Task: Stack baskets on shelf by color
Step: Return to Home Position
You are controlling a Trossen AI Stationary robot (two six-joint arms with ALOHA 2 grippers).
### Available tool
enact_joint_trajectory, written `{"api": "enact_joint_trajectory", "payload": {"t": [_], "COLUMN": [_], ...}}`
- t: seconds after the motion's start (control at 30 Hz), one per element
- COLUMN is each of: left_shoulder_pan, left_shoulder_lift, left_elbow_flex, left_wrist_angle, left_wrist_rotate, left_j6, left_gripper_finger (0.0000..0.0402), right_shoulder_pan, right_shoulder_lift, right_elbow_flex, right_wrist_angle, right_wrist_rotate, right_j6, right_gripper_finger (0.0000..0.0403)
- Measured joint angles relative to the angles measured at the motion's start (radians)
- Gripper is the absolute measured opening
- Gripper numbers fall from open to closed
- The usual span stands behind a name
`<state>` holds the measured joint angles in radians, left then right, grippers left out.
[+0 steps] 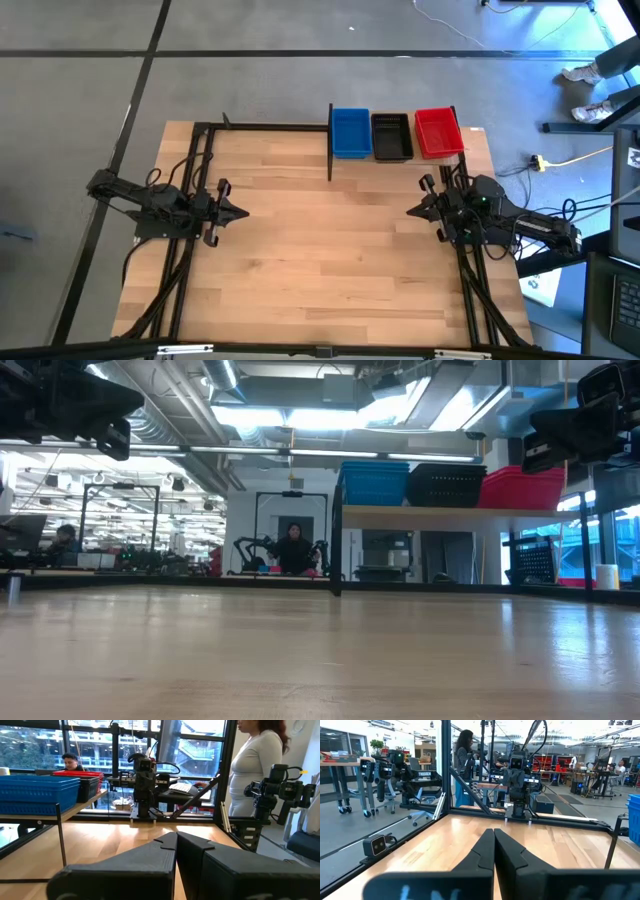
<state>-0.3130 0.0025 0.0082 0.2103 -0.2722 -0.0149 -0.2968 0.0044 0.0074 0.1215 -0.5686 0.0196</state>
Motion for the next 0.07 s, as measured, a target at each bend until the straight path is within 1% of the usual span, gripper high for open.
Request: {"api": "enact_joint_trajectory", "payload": {"t": [0.07], "left_shoulder_pan": [0.0], "left_shoulder_lift": [0.0], "left_elbow_flex": [0.0], "left_wrist_angle": [0.0], "left_wrist_rotate": [0.0], "left_j6": [0.0], "left_gripper_finger": [0.0], "right_shoulder_pan": [0.0], "right_shoulder_lift": [0.0], "right_elbow_flex": [0.0], "right_wrist_angle": [0.0], "right_wrist_rotate": [0.0], "right_j6": [-0.001], "right_gripper_finger": [0.0001]}}
